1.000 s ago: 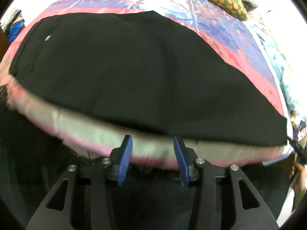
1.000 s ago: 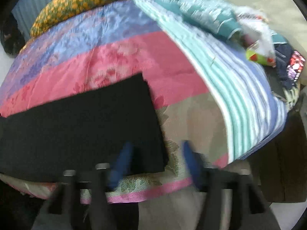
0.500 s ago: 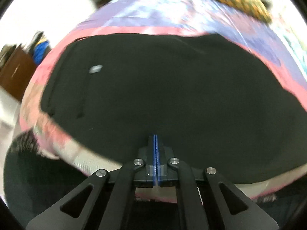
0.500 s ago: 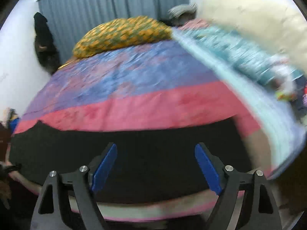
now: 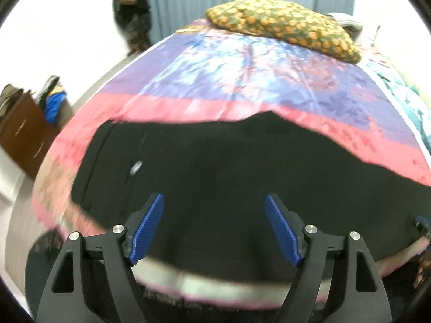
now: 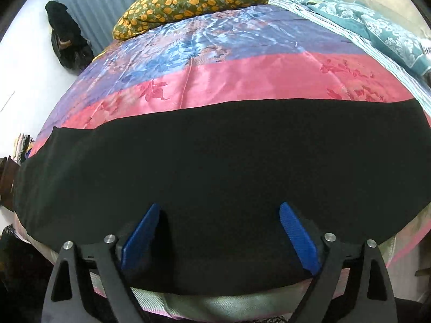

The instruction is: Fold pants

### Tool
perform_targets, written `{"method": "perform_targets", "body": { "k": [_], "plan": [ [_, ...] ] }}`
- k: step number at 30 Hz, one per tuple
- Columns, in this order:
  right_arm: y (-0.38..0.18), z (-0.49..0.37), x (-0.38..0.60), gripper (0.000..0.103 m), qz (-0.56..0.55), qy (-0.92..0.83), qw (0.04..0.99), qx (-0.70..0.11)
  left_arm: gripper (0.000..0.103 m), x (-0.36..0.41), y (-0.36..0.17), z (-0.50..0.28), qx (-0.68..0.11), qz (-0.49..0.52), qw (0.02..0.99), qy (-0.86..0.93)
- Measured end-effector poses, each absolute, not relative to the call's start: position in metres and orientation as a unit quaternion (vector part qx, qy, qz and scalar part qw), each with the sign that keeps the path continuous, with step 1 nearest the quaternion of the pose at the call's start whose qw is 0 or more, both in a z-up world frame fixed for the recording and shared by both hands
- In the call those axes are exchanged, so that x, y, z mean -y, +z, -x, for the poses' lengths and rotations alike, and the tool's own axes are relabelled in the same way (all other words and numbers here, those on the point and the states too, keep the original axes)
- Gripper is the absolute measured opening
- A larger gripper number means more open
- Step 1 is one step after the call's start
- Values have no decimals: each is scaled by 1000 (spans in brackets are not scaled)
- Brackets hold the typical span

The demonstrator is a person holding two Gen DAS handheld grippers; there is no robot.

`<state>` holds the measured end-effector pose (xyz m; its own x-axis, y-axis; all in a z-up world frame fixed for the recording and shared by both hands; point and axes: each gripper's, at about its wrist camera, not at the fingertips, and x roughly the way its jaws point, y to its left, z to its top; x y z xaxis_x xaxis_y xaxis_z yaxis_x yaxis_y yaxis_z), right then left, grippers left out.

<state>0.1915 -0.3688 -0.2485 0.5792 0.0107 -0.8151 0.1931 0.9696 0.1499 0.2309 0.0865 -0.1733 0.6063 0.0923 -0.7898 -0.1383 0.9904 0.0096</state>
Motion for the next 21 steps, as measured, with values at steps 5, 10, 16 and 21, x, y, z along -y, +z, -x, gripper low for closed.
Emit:
{"method": "perform_targets", "body": {
  "k": [5,10,16,21],
  "plan": [
    [-250,-195,362,97,-103,-43,883,-455,80,-86,-200,-290,-461,31,885,64],
    [-249,-193,368,100,-136,-32,886,-443,75,-122,-244,-315,-499,50,854,140],
    [-244,-194,370,101,-150,-25,889,-433,76,-122,-248,-316,-496,20,854,155],
    [-225,-183,382,101,-152,-64,907,-388,77,-121,-249,-312,-485,13,861,155]
  ]
}}
